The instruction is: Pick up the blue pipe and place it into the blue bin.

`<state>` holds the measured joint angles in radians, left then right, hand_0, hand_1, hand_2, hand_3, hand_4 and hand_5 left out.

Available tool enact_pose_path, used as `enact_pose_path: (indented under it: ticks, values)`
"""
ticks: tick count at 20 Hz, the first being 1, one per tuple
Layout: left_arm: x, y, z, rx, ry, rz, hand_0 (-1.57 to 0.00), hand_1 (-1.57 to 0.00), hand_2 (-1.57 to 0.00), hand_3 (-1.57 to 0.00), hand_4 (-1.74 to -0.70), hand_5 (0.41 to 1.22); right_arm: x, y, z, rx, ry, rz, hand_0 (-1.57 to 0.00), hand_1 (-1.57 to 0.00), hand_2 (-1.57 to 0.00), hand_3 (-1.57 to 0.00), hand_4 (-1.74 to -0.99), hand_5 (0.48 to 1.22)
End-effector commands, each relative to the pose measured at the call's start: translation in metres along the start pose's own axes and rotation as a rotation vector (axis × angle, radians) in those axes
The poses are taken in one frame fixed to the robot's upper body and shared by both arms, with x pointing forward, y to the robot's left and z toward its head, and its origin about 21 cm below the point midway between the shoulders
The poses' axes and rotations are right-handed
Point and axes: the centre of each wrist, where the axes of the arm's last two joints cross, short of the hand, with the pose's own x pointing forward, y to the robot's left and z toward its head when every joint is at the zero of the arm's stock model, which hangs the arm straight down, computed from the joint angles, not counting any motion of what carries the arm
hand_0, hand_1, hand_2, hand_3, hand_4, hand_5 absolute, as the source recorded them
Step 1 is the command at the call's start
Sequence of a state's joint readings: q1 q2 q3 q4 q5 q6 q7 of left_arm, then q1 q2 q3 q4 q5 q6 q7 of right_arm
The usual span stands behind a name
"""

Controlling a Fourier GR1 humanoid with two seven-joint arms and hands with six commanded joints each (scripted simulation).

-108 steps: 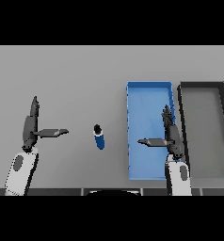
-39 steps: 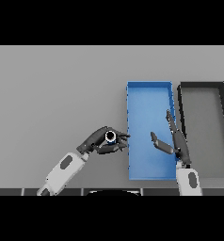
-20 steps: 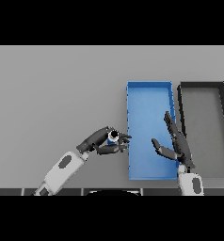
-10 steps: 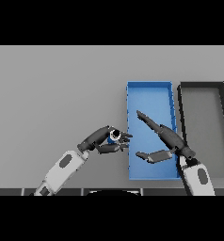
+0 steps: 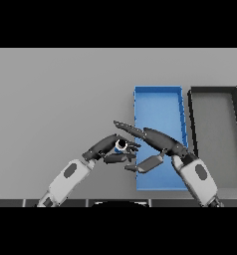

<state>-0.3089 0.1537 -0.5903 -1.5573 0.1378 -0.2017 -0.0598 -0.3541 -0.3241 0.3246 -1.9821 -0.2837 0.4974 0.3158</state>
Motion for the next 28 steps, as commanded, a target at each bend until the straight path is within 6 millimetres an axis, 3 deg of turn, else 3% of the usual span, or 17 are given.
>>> enact_pose_path:
  ticks: [1,8,11,12,14,15,16,17,19,22,24,26,28]
  values:
    - [-0.002,0.002,-0.003,0.002,0.001,0.002,-1.57,-1.57,-1.57,-1.48,-1.73,1.221,0.003,0.000,-0.010,0.018,-0.010,-0.004,0.00,0.00,0.00,0.00,-1.251,0.535]
    - [-0.002,0.005,0.000,-0.020,0.023,0.026,-1.57,-1.57,-1.57,-1.50,-1.73,1.221,-0.003,0.006,-0.050,0.081,0.026,-0.024,0.00,0.00,-0.02,0.00,-1.225,0.511]
    - [0.002,0.011,-0.002,-0.037,-0.003,0.046,-1.57,-1.57,-1.57,-1.40,-1.72,1.221,-0.004,0.003,-0.062,0.129,0.018,-0.020,-0.05,-0.08,-0.11,-0.04,-1.268,0.519]
    - [0.001,0.012,-0.003,-0.037,-0.031,0.009,-1.50,-1.39,-1.37,-1.15,-1.63,1.221,-0.004,0.005,-0.063,0.143,0.006,-0.019,-0.14,-0.17,-0.19,-0.11,-1.308,0.523]
    - [0.003,0.009,-0.004,-0.050,0.052,-0.116,-0.99,-0.90,-0.87,-0.74,-1.59,1.221,0.000,0.005,-0.071,0.168,0.031,-0.006,-0.48,-0.50,-0.50,-0.37,-1.390,0.538]
    - [0.005,0.009,-0.003,-0.041,0.051,-0.127,-0.88,-0.83,-0.80,-0.67,-1.61,1.221,0.001,0.006,-0.074,0.181,0.016,-0.008,-0.70,-0.71,-0.71,-0.56,-1.453,0.551]
    - [0.005,0.009,-0.001,-0.033,0.049,-0.129,-0.89,-0.87,-0.85,-0.66,-1.64,1.221,0.000,0.006,-0.076,0.199,0.007,-0.024,-0.87,-0.89,-0.89,-0.70,-1.503,0.573]
    - [0.003,0.008,0.001,-0.016,0.020,-0.090,-1.03,-1.01,-0.99,-0.62,-1.66,1.192,-0.003,0.009,-0.076,0.207,0.017,-0.052,-1.01,-1.02,-1.02,-0.83,-1.541,0.604]
    - [0.004,0.003,0.003,-0.002,-0.029,-0.010,-1.22,-1.21,-1.20,-0.52,-1.69,1.203,-0.004,0.012,-0.075,0.195,0.012,-0.094,-1.21,-1.22,-1.22,-1.10,-1.492,0.706]
    - [0.002,0.003,0.001,-0.001,-0.021,0.019,-1.39,-1.39,-1.38,-0.55,-1.71,1.212,-0.010,0.011,-0.074,0.165,-0.026,-0.078,-1.39,-1.39,-1.39,-1.33,-1.458,0.957]
    - [0.001,0.006,-0.001,0.008,-0.034,-0.004,-1.46,-1.45,-1.45,-0.59,-1.72,1.215,-0.008,0.014,-0.074,0.162,-0.055,-0.041,-1.45,-1.46,-1.46,-1.42,-1.459,1.052]
    - [0.004,0.006,-0.003,-0.008,-0.032,-0.030,-1.50,-1.45,-1.49,-0.53,-1.73,1.217,-0.005,0.016,-0.077,0.160,-0.054,-0.025,-1.50,-1.50,-1.50,-1.47,-1.469,1.113]
    - [0.003,0.005,-0.001,-0.024,-0.019,-0.049,-1.50,-1.36,-1.52,-0.51,-1.73,1.219,-0.009,0.019,-0.074,0.178,-0.050,-0.054,-1.52,-1.52,-1.52,-1.51,-1.473,1.152]
